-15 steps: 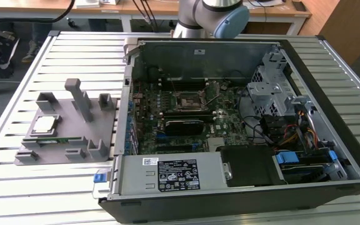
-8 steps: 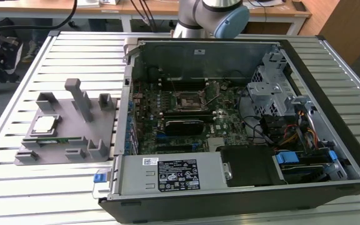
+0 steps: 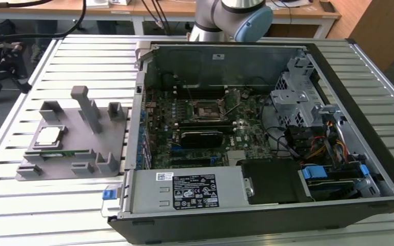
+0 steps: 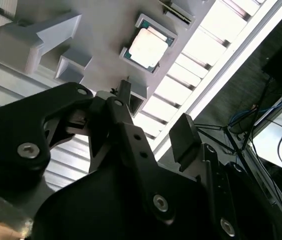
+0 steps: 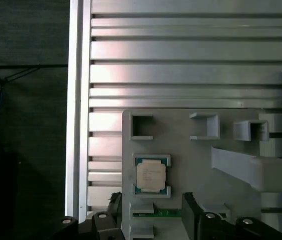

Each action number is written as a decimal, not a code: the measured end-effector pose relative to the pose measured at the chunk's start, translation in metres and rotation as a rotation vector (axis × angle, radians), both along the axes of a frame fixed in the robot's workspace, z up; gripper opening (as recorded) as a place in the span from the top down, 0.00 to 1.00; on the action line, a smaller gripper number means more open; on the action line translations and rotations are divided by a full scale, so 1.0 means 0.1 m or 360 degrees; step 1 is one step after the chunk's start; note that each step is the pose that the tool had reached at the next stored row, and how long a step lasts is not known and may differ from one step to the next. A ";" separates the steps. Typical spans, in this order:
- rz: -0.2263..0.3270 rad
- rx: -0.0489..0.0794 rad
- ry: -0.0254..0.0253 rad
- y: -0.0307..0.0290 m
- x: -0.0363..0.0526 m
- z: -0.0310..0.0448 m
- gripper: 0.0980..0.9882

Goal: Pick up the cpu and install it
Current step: 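Pick up the cpu and move it towards the insertion slot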

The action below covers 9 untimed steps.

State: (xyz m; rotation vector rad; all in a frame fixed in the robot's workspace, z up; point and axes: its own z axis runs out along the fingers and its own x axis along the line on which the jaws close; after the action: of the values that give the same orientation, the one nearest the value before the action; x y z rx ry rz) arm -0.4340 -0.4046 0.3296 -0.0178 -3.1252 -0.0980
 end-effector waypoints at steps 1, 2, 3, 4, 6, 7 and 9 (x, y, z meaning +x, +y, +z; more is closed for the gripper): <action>0.0000 0.0000 0.00001 -0.002 0.000 -0.011 0.45; 0.0000 0.0000 0.00000 -0.004 0.000 -0.020 0.45; 0.0000 -0.0001 0.00000 -0.005 0.000 -0.027 0.39; 0.0000 -0.0002 0.00002 -0.006 0.000 -0.038 0.33; 0.0001 -0.0006 0.00004 -0.006 0.001 -0.071 0.26; 0.0005 -0.0006 0.00003 -0.006 0.000 -0.089 0.26; 0.0028 -0.0006 -0.00002 -0.006 0.000 -0.126 0.19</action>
State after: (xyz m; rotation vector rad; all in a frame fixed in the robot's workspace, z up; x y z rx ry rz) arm -0.4340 -0.4052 0.3170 0.0096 -3.1250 -0.0918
